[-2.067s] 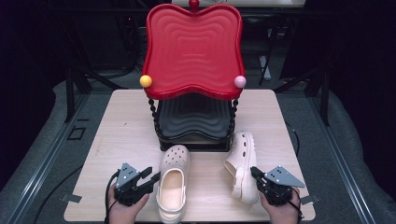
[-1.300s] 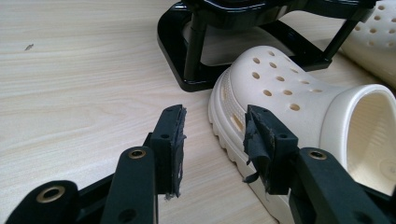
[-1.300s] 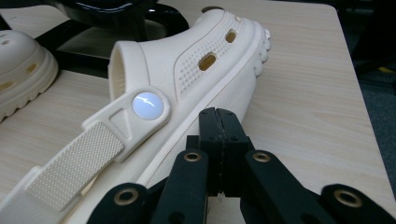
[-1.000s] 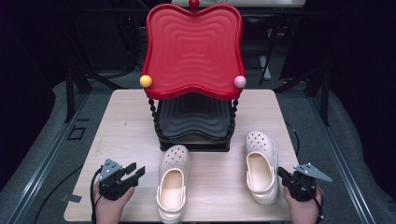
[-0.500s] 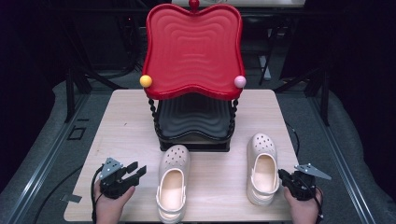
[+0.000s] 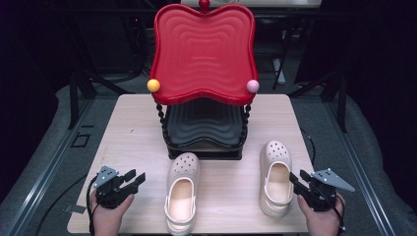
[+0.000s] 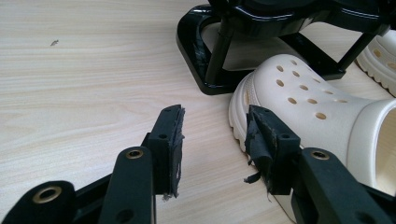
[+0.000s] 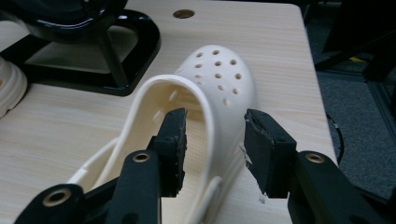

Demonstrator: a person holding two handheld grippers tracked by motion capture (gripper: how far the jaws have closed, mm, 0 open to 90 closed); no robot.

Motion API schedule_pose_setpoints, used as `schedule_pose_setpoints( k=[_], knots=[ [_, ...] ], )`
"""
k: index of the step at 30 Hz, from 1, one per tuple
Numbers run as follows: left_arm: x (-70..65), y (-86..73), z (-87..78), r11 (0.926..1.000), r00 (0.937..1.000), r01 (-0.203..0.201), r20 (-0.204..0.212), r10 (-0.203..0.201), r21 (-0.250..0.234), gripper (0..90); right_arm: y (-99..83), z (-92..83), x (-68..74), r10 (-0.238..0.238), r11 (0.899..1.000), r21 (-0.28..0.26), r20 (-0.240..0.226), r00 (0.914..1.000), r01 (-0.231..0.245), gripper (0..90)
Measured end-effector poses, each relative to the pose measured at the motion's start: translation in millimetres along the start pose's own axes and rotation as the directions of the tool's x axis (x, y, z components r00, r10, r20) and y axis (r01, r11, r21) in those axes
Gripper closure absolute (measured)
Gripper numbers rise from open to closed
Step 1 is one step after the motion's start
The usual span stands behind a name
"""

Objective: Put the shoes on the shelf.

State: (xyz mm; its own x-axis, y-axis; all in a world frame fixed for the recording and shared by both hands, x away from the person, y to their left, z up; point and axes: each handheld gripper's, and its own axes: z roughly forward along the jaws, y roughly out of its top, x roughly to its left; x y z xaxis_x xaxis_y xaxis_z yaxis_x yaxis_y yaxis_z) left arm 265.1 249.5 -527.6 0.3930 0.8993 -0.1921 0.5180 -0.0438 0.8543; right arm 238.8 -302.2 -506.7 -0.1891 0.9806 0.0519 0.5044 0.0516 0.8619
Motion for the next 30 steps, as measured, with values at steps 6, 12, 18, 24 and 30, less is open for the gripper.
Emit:
schedule_pose_setpoints(
  k=[6, 12, 18, 24, 30],
  knots=[
    [-3.3, -1.9, 2.0, 0.9999, 1.0000, -0.007, 0.003, 0.007, 0.009, 56.0, 6.4, 7.5, 7.5, -0.040, 0.998, 0.041, -0.009, 0.9992, 0.040, 60.4],
    [-6.7, -2.9, 3.9, 0.9997, 0.9998, -0.018, 0.010, 0.018, 0.016, 55.9, 17.6, 15.8, 8.7, -0.050, 0.996, 0.072, 0.002, 0.9987, 0.050, 63.0],
    [-7.7, -4.3, 4.7, 0.9997, 0.9997, -0.019, 0.016, 0.019, 0.017, 55.4, 13.3, 25.1, 12.5, -0.045, 0.996, 0.075, 0.003, 0.9990, 0.045, 63.8],
    [-9.1, -6.4, 7.0, 0.9993, 0.9995, -0.027, 0.019, 0.026, 0.027, 55.2, -3.0, 36.7, 4.1, -0.033, 0.995, 0.092, 0.035, 0.9988, 0.030, 69.9],
    [-8.8, -7.8, 8.0, 0.9987, 0.9992, -0.038, 0.015, 0.038, 0.033, 54.8, -3.9, 39.9, 2.8, -0.048, 0.995, 0.091, 0.060, 0.9970, 0.042, 78.1]
  ],
)
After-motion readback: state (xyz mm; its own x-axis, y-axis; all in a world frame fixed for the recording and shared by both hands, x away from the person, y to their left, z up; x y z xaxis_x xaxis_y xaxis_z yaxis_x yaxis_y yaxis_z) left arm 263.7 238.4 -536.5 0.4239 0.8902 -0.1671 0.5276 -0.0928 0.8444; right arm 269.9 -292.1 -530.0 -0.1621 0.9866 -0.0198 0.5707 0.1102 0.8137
